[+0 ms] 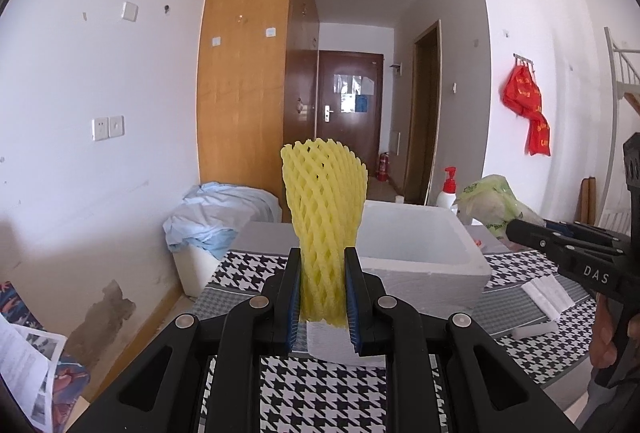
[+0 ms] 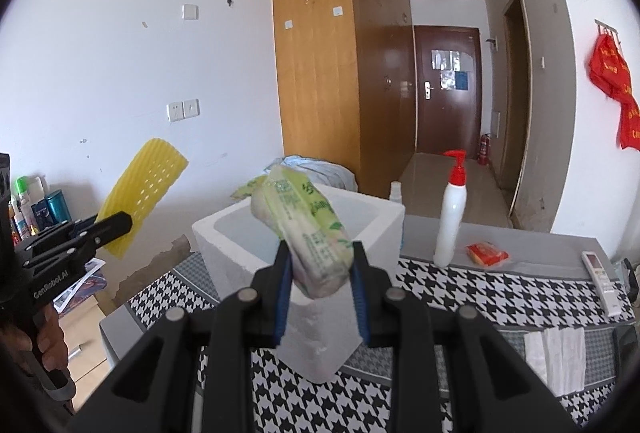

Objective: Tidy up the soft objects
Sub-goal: 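Carry the wrapped packet over the white foam box and open the right tool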

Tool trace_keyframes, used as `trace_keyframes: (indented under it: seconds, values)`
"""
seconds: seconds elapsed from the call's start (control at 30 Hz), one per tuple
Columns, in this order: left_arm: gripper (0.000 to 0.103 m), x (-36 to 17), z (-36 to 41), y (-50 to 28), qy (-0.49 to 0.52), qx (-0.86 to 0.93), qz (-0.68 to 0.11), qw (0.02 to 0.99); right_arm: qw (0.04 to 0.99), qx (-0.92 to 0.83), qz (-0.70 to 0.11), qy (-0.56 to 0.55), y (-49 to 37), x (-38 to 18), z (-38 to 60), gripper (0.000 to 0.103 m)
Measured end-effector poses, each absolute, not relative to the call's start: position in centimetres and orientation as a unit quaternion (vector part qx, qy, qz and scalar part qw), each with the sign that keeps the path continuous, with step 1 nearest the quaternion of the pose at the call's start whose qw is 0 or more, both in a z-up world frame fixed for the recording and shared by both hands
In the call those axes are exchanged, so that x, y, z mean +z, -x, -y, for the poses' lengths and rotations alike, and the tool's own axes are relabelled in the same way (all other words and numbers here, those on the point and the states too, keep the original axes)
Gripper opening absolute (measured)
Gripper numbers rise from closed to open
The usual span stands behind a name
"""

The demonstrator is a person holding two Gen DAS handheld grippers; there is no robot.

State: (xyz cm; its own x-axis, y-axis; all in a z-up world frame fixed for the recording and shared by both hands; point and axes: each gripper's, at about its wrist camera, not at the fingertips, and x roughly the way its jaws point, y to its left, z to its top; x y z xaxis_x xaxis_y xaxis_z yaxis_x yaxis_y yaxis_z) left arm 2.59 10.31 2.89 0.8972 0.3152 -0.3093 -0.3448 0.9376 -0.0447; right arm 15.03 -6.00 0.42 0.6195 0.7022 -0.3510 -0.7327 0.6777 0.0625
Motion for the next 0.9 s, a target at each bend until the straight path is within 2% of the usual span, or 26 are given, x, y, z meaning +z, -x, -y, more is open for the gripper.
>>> trace_keyframes:
  seconds: [0.9]
  values:
    - [0.021,1.3,-13.5,-3.5,0.067,0.194,-0.165,0.965,0.884,0.402,-0.224,0.080,-19.3,0.4,-1.7,0.032]
